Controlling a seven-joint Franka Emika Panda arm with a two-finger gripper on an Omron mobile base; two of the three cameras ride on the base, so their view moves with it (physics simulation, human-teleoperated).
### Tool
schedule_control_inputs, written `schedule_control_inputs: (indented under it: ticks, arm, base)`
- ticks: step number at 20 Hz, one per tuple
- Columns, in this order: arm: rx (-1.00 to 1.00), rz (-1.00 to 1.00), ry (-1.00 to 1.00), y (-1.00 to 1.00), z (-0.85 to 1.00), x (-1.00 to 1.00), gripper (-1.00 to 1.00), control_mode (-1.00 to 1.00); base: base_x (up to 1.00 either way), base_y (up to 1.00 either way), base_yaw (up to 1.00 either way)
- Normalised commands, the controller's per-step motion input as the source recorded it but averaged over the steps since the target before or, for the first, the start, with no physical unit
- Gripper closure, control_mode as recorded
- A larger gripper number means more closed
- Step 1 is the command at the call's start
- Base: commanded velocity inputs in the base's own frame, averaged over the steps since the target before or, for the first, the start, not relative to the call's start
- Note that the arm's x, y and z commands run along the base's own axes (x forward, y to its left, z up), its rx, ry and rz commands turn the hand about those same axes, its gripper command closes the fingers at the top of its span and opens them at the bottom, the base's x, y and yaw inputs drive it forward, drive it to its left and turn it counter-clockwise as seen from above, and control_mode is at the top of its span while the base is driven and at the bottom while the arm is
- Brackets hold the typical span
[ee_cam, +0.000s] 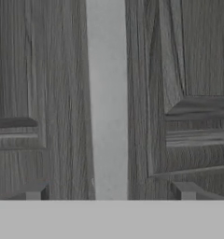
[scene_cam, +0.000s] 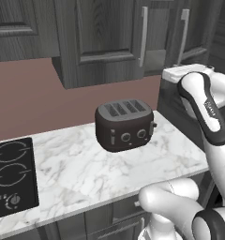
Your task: Open the cabinet. Pick the sponge and place it next to the sink. Then close the cabinet.
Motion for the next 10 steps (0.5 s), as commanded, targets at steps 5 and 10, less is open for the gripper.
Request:
schedule_control_inputs:
  ticks: [5,10]
  arm:
    - [0.05,0.02,0.0,0.0,0.0,0.41,-1.0,-1.0]
    - [0.08,0.0,0.0,0.0,0.0,0.64,-1.0,-1.0]
  base:
    - [0.0,0.0,0.0]
    - [0.0,0.0,0.0]
